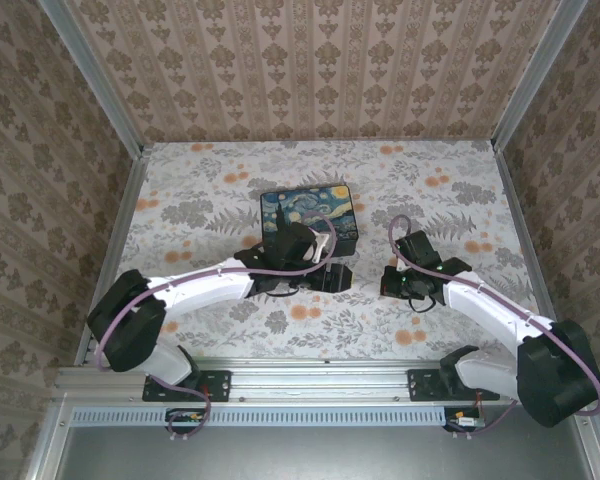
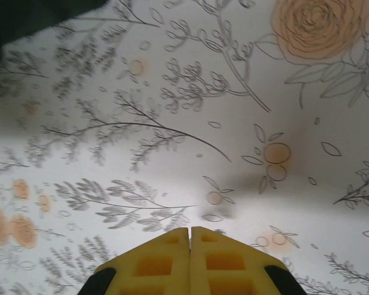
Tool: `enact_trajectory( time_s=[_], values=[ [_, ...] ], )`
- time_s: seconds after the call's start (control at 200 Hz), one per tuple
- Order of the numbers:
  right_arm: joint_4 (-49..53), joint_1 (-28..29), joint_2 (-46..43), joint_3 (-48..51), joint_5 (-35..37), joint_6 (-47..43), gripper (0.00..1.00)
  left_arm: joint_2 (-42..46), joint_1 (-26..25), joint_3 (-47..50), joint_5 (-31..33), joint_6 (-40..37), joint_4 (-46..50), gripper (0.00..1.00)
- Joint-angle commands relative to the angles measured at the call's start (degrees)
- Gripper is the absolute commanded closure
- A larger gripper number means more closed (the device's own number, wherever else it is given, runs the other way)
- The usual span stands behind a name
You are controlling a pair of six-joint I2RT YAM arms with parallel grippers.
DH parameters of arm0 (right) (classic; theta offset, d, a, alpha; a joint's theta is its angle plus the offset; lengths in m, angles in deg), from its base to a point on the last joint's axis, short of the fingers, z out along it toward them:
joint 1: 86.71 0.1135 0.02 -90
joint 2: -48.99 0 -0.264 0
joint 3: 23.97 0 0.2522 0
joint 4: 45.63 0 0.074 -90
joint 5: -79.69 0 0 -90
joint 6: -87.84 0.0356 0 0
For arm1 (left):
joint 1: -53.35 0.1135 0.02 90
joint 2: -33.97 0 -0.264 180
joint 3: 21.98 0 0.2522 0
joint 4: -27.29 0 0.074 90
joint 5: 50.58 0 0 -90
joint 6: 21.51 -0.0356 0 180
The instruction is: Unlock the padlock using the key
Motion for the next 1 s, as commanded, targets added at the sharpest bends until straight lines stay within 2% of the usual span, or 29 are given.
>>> enact_trajectory(
  time_s=[0.0,0.16,0.3,0.46,0.64,0.745,0.995],
  values=[
    [-0.6,0.5,-1.9,-2.8,-2.9,2.5,0.99,-2.1,-1.2,0.8,-1.7,7.8,-9.7,0.30],
    [1.3,0.5,-2.2,-4.2,-2.8,1.7,0.99,-3.8,-0.7,2.5,0.3,8.4,-12.4,0.34],
    [1.0,0.5,-3.5,-4.8,-5.2,3.6,0.98,-7.5,0.7,3.7,-3.5,10.7,-22.1,0.40],
    [0.2,0.5,-4.7,-6.9,-11.4,5.0,0.97,-10.6,2.1,4.5,-6.4,15.2,-30.5,0.46],
    [-0.2,0.5,-5.1,-7.7,-13.4,4.6,0.98,-10.4,5.2,10.7,-6.2,28.5,-45.2,0.38],
    [-3.0,0.7,-4.6,-6.8,-15.5,5.7,0.99,-7.9,5.3,11.1,-4.6,32.3,-43.3,0.36],
    [-19.6,2.8,-5.8,-3.9,-19.4,10.8,1.00,-5.3,5.6,13.5,-2.5,46.4,-44.6,0.29]
  ],
)
